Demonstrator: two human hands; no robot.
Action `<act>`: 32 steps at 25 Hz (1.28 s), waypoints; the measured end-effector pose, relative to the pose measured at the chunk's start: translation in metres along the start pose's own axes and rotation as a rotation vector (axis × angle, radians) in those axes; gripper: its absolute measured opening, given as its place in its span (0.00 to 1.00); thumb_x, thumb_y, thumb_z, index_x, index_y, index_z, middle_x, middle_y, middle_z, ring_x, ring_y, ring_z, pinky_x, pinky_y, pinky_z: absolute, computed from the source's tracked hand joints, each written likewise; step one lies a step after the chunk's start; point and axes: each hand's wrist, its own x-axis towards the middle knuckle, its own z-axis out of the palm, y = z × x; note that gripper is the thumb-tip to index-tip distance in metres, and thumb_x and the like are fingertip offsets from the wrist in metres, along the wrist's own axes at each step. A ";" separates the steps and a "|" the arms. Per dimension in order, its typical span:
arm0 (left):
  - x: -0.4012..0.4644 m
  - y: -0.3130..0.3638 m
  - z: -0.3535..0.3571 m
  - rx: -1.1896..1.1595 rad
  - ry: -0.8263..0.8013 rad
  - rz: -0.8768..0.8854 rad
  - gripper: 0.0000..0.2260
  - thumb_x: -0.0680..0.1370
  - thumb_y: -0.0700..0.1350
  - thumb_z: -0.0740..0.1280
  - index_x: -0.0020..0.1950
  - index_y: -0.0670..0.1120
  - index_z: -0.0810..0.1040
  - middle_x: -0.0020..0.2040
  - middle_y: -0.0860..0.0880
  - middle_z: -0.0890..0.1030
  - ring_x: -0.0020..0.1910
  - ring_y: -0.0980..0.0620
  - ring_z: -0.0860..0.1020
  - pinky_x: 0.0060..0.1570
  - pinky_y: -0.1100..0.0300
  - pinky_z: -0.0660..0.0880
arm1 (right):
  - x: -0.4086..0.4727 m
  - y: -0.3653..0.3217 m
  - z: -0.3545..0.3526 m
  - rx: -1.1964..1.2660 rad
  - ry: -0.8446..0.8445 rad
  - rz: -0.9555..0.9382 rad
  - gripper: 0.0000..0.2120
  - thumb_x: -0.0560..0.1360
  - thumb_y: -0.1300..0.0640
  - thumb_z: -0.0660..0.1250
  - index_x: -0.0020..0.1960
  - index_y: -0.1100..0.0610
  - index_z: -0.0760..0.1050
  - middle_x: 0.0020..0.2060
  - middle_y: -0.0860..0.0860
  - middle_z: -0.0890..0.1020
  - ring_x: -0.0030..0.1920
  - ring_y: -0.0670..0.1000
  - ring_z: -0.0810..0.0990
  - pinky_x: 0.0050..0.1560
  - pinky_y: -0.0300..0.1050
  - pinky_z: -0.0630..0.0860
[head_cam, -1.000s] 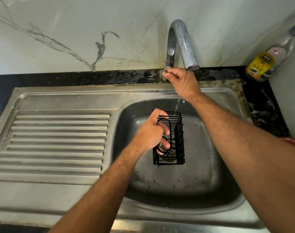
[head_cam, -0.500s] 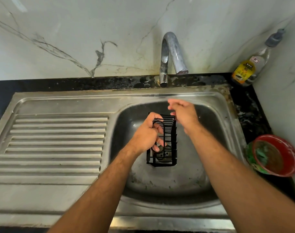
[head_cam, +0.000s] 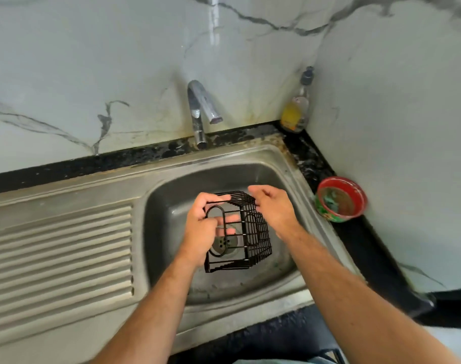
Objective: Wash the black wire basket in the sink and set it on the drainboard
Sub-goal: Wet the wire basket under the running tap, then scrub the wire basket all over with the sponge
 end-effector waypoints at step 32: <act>0.021 -0.021 0.066 0.041 0.264 -0.043 0.23 0.73 0.19 0.50 0.46 0.44 0.74 0.48 0.43 0.83 0.35 0.47 0.85 0.29 0.60 0.78 | 0.034 0.010 -0.189 -0.628 0.147 -0.058 0.09 0.72 0.63 0.75 0.49 0.51 0.87 0.51 0.55 0.86 0.50 0.56 0.85 0.56 0.52 0.82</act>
